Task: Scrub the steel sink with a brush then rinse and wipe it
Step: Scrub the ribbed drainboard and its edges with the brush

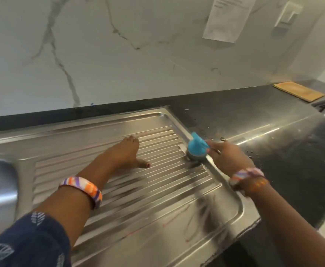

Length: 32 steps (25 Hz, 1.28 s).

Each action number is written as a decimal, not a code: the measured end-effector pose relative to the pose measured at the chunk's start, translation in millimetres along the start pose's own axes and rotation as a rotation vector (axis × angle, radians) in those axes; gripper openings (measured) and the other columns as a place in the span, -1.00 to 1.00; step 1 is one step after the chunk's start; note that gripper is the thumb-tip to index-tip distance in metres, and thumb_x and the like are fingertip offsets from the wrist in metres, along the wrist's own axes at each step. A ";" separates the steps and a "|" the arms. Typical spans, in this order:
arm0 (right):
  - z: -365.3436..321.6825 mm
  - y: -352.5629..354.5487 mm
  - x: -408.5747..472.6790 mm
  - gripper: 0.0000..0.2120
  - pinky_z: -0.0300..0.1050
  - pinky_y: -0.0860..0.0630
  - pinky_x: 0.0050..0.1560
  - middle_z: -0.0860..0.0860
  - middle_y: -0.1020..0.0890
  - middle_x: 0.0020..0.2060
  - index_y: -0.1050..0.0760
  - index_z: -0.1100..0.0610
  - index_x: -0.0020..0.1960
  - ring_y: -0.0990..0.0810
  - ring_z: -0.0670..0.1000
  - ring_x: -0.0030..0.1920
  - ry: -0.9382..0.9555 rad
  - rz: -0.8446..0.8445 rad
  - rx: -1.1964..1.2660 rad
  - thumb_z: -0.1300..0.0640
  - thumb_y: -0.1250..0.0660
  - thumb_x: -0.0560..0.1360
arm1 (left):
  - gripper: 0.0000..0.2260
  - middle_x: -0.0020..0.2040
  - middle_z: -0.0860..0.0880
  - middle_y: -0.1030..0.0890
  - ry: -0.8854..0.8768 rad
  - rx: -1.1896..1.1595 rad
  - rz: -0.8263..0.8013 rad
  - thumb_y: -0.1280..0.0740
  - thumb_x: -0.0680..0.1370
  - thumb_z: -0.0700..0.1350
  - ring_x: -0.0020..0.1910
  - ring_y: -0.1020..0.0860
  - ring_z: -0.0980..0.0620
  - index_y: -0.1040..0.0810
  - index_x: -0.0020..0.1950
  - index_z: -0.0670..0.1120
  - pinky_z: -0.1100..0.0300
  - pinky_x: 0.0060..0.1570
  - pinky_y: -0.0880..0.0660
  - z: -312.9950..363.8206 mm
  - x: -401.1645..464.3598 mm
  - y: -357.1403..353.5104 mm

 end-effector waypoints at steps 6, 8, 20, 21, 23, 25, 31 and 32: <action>-49.0 -10.6 39.8 -0.70 -0.10 -0.43 -0.11 0.10 -0.60 0.09 -0.42 0.03 0.28 -0.59 0.16 0.08 0.064 0.105 -0.284 0.02 -0.11 0.58 | -0.50 0.25 -0.14 -0.51 0.101 0.109 -0.045 -0.37 0.46 0.15 0.17 -0.48 -0.10 -0.47 0.22 -0.18 0.15 0.05 -0.38 4.7 39.7 0.6; -86.8 -27.1 95.3 -0.73 -0.09 -0.45 -0.09 0.09 -0.59 0.09 -0.45 0.09 0.24 -0.60 0.13 0.08 0.129 0.104 -0.258 0.07 -0.13 0.59 | -0.54 0.16 -0.11 -0.54 0.122 0.146 -0.057 -0.39 0.45 0.15 0.02 -0.48 -0.08 -0.49 0.16 -0.17 0.17 -0.06 -0.34 5.5 47.7 -1.3; -30.4 2.9 71.5 -0.69 0.01 -0.50 0.05 0.12 -0.61 0.07 -0.46 -0.07 0.27 -0.58 0.19 0.08 0.096 -0.076 -0.207 0.04 -0.13 0.56 | -0.52 0.19 -0.11 -0.53 0.123 0.105 -0.053 -0.43 0.43 0.11 0.12 -0.50 -0.08 -0.48 0.21 -0.15 0.16 0.03 -0.39 10.0 53.5 0.7; -49.6 -4.3 87.4 -0.69 0.00 -0.49 0.03 0.12 -0.60 0.06 -0.46 -0.02 0.27 -0.59 0.19 0.07 0.118 -0.019 -0.222 0.06 -0.12 0.56 | -0.52 0.20 -0.11 -0.53 0.125 0.119 -0.052 -0.43 0.43 0.11 0.14 -0.50 -0.09 -0.48 0.21 -0.15 0.15 0.05 -0.41 10.0 54.3 0.9; -90.5 -18.1 124.6 -0.69 -0.01 -0.48 0.01 0.13 -0.59 0.09 -0.46 0.11 0.25 -0.58 0.18 0.09 0.175 0.044 -0.217 0.10 -0.12 0.56 | -0.52 0.22 -0.12 -0.51 0.139 0.128 -0.061 -0.42 0.44 0.11 0.16 -0.49 -0.10 -0.47 0.22 -0.16 0.13 0.09 -0.41 7.4 55.6 -0.2; -110.5 -20.2 159.8 -0.70 -0.04 -0.48 0.04 0.15 -0.58 0.13 -0.47 0.19 0.23 -0.58 0.17 0.10 0.189 0.008 -0.169 0.12 -0.15 0.56 | -0.52 0.27 -0.12 -0.47 0.138 0.118 -0.078 -0.39 0.46 0.11 0.20 -0.47 -0.10 -0.44 0.25 -0.16 0.14 0.11 -0.39 4.7 57.3 -2.0; -27.6 20.9 77.3 -0.71 -0.10 -0.48 -0.03 0.12 -0.61 0.00 -0.54 0.11 0.20 -0.60 0.15 0.02 0.187 -0.293 -0.283 0.09 -0.17 0.55 | -0.46 0.52 -0.16 -0.13 0.116 0.027 -0.045 -0.33 0.52 0.08 0.42 -0.27 -0.15 -0.32 0.38 -0.18 0.05 0.34 -0.26 -2.2 43.5 -10.0; -8.5 29.2 40.1 -0.72 -0.09 -0.48 0.02 0.10 -0.62 0.02 -0.54 0.07 0.19 -0.59 0.13 0.05 0.148 -0.351 -0.298 0.06 -0.18 0.55 | -0.46 0.51 -0.18 -0.15 0.122 0.003 -0.015 -0.34 0.51 0.08 0.42 -0.26 -0.16 -0.33 0.37 -0.18 0.03 0.35 -0.26 -3.2 41.0 -13.0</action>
Point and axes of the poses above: each hand's wrist, its own x-axis towards the middle knuckle, its own y-axis out of the back of the hand, z = x × y, the point moved 4 cm from there along x, towards the middle knuckle
